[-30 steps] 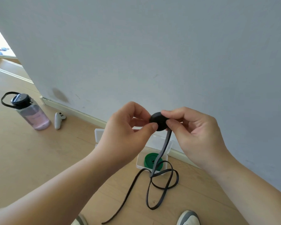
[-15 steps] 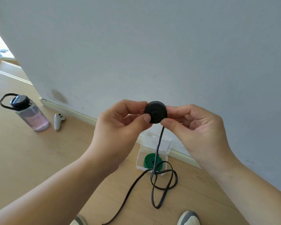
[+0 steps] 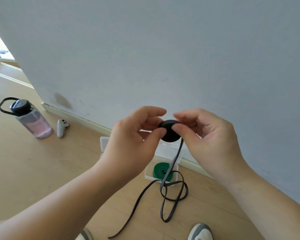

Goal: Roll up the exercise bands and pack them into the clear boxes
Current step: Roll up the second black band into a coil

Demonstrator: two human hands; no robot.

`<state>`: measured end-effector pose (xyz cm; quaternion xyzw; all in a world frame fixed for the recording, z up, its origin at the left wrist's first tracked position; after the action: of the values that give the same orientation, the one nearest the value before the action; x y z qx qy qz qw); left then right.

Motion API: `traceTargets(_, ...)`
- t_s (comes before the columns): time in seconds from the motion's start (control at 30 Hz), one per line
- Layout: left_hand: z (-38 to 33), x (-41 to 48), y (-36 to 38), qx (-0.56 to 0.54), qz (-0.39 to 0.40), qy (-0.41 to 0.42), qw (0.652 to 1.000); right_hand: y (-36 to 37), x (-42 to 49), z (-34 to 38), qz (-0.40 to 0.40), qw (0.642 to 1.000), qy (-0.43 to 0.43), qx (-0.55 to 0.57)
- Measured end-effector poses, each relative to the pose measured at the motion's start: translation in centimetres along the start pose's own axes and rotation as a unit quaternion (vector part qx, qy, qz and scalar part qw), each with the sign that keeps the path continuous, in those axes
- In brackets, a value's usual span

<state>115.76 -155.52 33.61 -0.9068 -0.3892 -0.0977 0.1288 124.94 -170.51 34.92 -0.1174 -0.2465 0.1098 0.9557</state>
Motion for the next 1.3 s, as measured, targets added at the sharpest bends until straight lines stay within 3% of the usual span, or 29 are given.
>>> traceTargets(0.13,0.2,0.4,-0.4,-0.073,-0.027,-0.041,0.996,-0.2,0.3,-0.3,0.011,0.994,0.089,0.068)
traceTargets(0.27,0.5,-0.2,0.1,-0.103,0.006,-0.084,0.991,-0.2,0.1,-0.1,0.014,0.998,0.044,0.047)
traceTargets(0.43,0.4,-0.3,0.4,0.053,0.012,0.073,0.996,-0.2,0.0,0.3,0.038,0.996,-0.074,-0.037)
traceTargets(0.6,0.0,-0.4,0.0,0.026,-0.017,0.07,0.997,-0.9,0.7,0.8,0.012,0.99,-0.129,-0.047)
traceTargets(0.73,0.1,-0.3,0.0,0.028,0.027,0.092,0.995,-0.8,0.4,0.7,-0.009,0.996,-0.076,-0.044)
traceTargets(0.8,0.1,-0.2,0.0,0.007,0.013,0.066,0.998,-0.9,0.3,0.6,-0.032,0.999,-0.002,-0.012)
traceTargets(0.9,0.0,0.1,-0.2,-0.072,-0.025,-0.04,0.996,-1.0,0.4,0.6,-0.039,0.996,0.065,0.055)
traceTargets(1.0,0.1,0.1,-0.1,-0.142,-0.023,-0.114,0.983,-0.4,0.0,0.6,-0.01,0.993,0.076,0.095)
traceTargets(1.07,0.3,-0.1,0.1,-0.117,0.002,-0.137,0.984,-0.2,-0.2,0.4,-0.004,0.996,0.054,0.065)
traceTargets(1.13,0.6,-0.2,0.2,-0.018,0.024,-0.096,0.995,-0.2,-0.2,0.1,0.001,1.0,0.018,0.015)
traceTargets(1.2,0.3,-0.2,0.2,0.053,0.016,0.006,0.998,-0.4,0.1,0.0,0.01,0.999,-0.027,-0.022)
traceTargets(1.3,0.0,-0.3,0.2,0.063,0.013,0.093,0.994,-0.3,0.2,0.1,0.032,0.996,-0.066,-0.049)
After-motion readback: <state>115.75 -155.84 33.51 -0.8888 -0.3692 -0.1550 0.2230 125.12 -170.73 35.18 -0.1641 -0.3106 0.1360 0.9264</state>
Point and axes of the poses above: each hand's wrist, its own x-axis towards the middle knuckle, its own y-axis out of the palm, z = x × y, the point moved 3 cm from there along x, towards the middle knuckle, and after that the axes turned 15 degrees about -z, right-handed, at the moved point
